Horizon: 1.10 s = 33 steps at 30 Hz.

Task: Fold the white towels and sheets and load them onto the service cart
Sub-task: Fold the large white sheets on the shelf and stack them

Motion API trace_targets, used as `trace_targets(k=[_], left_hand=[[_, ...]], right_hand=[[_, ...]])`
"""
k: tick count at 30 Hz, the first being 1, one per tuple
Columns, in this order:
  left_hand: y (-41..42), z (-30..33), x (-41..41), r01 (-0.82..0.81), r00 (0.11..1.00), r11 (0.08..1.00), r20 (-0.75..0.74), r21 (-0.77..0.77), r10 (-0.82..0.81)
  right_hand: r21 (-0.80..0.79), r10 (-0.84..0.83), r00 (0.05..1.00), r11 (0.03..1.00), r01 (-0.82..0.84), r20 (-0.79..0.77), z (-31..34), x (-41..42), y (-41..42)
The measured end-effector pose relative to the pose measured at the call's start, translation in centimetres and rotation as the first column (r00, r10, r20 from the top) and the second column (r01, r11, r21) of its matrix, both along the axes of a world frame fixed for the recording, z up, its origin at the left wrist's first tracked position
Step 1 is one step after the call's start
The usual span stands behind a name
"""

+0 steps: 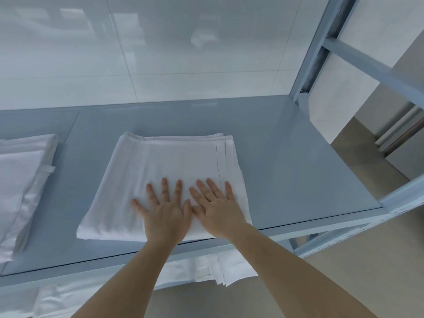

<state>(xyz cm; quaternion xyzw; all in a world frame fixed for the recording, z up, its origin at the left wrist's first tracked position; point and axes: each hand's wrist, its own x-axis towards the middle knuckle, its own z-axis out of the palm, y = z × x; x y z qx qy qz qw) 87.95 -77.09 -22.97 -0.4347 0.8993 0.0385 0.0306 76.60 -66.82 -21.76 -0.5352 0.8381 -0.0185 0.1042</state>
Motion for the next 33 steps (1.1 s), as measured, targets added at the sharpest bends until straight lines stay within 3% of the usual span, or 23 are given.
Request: trace_targets(k=[3, 5, 7, 10, 16, 21, 27, 33], left_hand=[[0.1, 0.0, -0.1, 0.004, 1.000, 1.000, -0.010, -0.022, -0.004], [0.2, 0.0, -0.1, 0.008, 1.000, 0.999, -0.003, -0.036, -0.008], [0.1, -0.2, 0.1, 0.005, 1.000, 0.999, -0.005, -0.048, -0.006], [-0.1, -0.1, -0.1, 0.001, 1.000, 0.999, -0.001, -0.042, -0.001], [-2.8, -0.2, 3.8, 0.175, 0.985, 0.982, 0.018, -0.065, -0.174], [-9.3, 0.3, 9.7, 0.124, 0.990, 0.987, 0.077, -0.103, -0.116], [-11.5, 0.2, 10.8, 0.065, 0.998, 0.998, -0.008, 0.002, -0.065], [-8.7, 0.5, 15.0, -0.002, 1.000, 0.999, -0.026, 0.049, 0.003]], right_hand=[[0.096, -0.265, 0.961, 0.957, 0.273, -0.084, 0.2, -6.0, -0.8], [0.062, -0.397, 0.905, 0.910, 0.409, -0.152, 1.3, -8.6, -2.3], [-0.056, -0.292, 0.949, 0.956, 0.287, -0.119, 1.5, -7.6, -4.5], [-0.027, -0.024, 0.998, 0.999, 0.023, -0.052, 0.1, -4.0, -5.9], [-0.002, -0.115, 0.988, 0.993, 0.115, -0.104, -0.5, -4.1, -5.8], [0.004, -0.113, 0.987, 0.993, 0.114, -0.113, -0.5, -3.8, -5.7], [-0.022, -0.421, 0.900, 0.906, 0.422, -0.109, -0.9, -1.3, -4.9], [0.063, -0.334, 0.940, 0.939, 0.338, -0.067, -0.3, 1.8, -3.8]])
